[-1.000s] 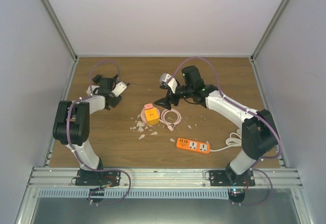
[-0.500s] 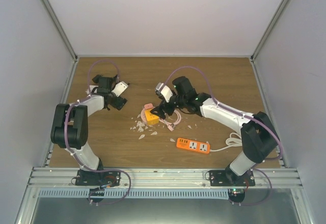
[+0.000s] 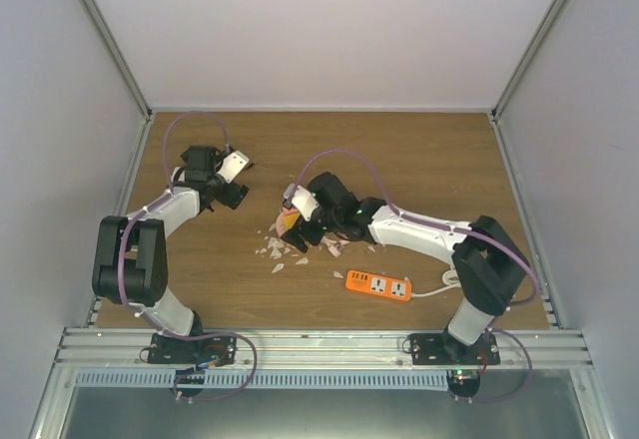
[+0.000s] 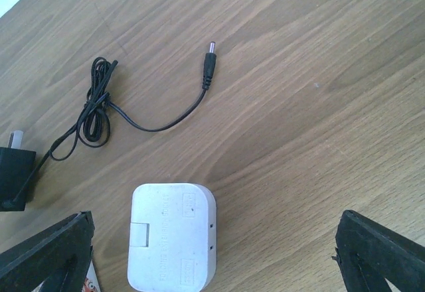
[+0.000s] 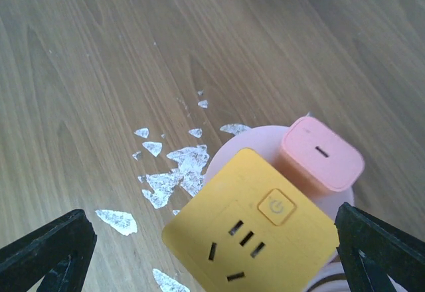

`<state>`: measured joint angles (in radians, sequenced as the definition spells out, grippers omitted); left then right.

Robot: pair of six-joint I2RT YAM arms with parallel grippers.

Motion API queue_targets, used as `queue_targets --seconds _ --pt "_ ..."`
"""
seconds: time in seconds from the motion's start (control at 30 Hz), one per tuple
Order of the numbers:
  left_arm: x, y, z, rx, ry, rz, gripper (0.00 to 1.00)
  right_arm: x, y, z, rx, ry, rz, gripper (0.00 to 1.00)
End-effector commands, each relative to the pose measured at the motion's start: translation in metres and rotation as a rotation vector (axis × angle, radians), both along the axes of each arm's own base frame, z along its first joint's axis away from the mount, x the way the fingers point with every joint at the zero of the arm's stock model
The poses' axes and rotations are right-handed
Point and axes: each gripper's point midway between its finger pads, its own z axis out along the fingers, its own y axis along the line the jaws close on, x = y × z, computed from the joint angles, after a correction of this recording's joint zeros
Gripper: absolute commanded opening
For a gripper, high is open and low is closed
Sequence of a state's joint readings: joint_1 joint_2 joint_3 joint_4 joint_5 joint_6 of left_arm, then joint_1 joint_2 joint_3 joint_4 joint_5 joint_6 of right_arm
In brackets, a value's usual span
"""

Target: Pull the plug off the socket

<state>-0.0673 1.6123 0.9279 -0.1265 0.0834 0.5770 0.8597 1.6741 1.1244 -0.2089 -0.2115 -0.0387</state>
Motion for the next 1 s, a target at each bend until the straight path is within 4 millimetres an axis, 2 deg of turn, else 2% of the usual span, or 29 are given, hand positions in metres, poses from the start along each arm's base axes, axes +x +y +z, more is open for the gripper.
queue_targets --seconds 0.0,0.2,0.47,0.67,0.83,0.97 --pt "0.002 -0.005 0.017 -0.052 -0.05 -0.008 0.99 0.007 0.007 -0.018 -0.063 -0.011 -0.047 1.0" --pt "-0.003 -0.01 0.024 -0.091 -0.052 -0.025 0.99 0.019 0.0 -0.035 -0.13 -0.034 -0.101 1.0" --pt "-0.005 -0.012 0.027 -0.115 -0.051 -0.035 0.99 0.029 -0.013 -0.034 -0.196 -0.096 -0.115 1.0" --pt "-0.008 -0.021 0.037 -0.179 -0.063 -0.078 0.99 0.024 -0.027 -0.038 -0.228 -0.065 -0.043 1.0" --pt "-0.012 -0.035 0.046 -0.24 -0.062 -0.154 0.99 0.018 -0.036 -0.029 -0.177 -0.046 0.048 1.0" --pt "-0.022 -0.049 0.053 -0.286 -0.062 -0.247 0.99 0.022 -0.046 -0.018 -0.143 -0.041 0.083 0.97"
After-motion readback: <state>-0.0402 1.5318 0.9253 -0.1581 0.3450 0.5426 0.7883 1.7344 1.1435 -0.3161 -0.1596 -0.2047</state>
